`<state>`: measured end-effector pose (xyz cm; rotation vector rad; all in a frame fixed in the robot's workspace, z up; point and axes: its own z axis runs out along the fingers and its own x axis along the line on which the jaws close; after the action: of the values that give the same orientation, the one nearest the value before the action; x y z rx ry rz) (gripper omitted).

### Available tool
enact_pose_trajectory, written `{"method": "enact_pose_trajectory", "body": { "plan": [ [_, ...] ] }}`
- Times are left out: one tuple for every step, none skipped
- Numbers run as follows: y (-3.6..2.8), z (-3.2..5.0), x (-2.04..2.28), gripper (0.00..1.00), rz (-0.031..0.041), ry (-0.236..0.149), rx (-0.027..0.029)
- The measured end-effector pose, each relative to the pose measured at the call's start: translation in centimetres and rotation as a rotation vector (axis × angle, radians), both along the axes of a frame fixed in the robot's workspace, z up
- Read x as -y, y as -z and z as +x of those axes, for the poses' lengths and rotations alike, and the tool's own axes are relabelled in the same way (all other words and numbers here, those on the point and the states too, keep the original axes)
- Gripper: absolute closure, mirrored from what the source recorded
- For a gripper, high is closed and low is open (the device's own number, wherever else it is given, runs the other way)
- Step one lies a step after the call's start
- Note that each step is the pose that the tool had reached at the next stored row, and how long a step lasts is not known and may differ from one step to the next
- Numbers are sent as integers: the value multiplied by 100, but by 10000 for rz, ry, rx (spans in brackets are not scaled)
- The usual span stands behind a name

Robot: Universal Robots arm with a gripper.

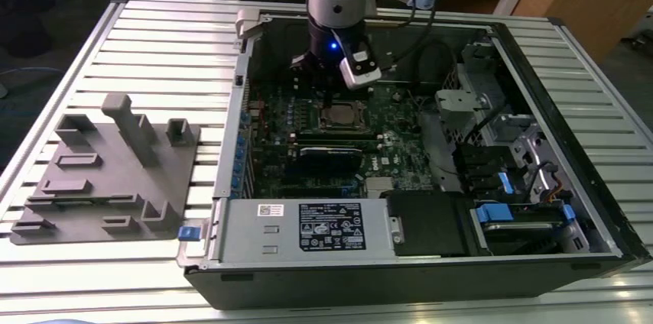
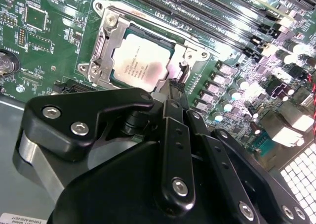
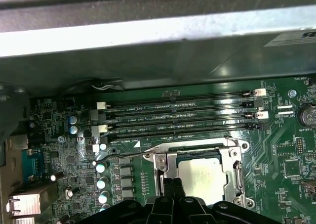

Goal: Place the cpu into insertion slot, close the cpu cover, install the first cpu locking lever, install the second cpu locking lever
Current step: 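Close the cpu cover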

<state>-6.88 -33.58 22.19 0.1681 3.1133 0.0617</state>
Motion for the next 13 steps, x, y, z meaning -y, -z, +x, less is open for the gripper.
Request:
{"method": "enact_pose_trajectory", "body": {
  "plan": [
    [0, 0, 0, 89, 0, 0, 0],
    [1, -3, 2, 89, 1, 0, 1],
    [1, -7, 2, 89, 2, 0, 1],
    [1, -7, 2, 89, 2, 0, 1],
    [1, -8, 2, 89, 2, 0, 2],
    [1, -11, 2, 89, 2, 2, 2],
    [1, -13, 2, 89, 2, 2, 3],
    [1, -15, 2, 89, 2, 1, 4],
    [2, -15, 2, 89, 2, 0, 5],
    [6, -16, 2, 89, 3, -1, 6],
    [13, -17, 2, 89, 2, -1, 6],
    [22, -19, 2, 89, 2, 1, 9],
    [29, -21, 2, 89, 2, 1, 11]
  ]
}}
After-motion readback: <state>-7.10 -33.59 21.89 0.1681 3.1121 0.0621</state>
